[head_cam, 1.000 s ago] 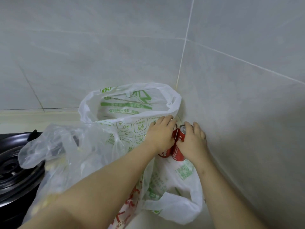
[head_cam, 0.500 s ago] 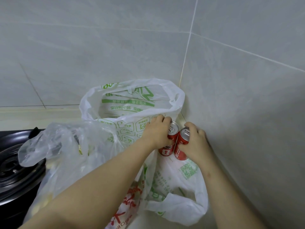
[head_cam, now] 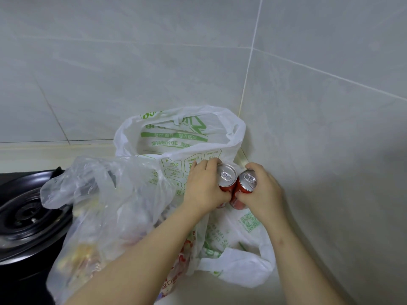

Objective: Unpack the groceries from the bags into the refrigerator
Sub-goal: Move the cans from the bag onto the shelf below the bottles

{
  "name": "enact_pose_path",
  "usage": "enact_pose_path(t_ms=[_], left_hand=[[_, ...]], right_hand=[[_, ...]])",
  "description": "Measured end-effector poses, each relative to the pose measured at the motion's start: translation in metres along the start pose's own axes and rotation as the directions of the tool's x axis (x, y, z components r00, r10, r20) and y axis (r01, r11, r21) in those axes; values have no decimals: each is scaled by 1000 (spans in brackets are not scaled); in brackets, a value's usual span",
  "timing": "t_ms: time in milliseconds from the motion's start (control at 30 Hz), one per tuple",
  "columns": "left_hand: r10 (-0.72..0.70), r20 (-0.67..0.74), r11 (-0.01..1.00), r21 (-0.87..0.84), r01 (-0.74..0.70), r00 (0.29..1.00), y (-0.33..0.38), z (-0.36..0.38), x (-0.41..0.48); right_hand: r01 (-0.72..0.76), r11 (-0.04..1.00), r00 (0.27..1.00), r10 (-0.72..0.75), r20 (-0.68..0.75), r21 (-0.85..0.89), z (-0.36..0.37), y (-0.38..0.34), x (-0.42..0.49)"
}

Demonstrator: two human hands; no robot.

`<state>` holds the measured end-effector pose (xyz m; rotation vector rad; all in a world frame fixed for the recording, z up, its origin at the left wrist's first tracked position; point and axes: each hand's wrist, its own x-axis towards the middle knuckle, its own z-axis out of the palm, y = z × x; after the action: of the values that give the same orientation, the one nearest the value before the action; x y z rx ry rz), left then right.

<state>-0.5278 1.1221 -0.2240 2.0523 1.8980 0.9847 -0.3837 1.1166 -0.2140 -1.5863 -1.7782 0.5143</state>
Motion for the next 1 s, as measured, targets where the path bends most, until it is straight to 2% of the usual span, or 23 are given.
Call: enact_pose_path(t_ms=[167,300,400,667,800,1000], left_hand=[[-94,-55,969,-235,79,994,17,-30,-16],[-93,-153,938,-344,35,984,24,-54,-33],[-144,-200,905,-422,48,969,31,-72,-51],[-283,-300,871,-478,113,911,38,-131,-108],[-373,-349,857,-485,175,860,38,-158,-145],[-491,-472,847,-456,273,733,33,-200,-210]], right_hand=[[19,984,1000,-14,-28,177,-21,-25,-19],[44,928,999,-30,-46,371,-35,-44,-37],[68,878,998,-52,-46,473,-42,-54,-49],[175,770,972,-236,19,613,-40,-84,-73],[195,745,928,-350,126,639,-29,-109,-87],[233,675,799,-543,258,700,-10,-153,-123]])
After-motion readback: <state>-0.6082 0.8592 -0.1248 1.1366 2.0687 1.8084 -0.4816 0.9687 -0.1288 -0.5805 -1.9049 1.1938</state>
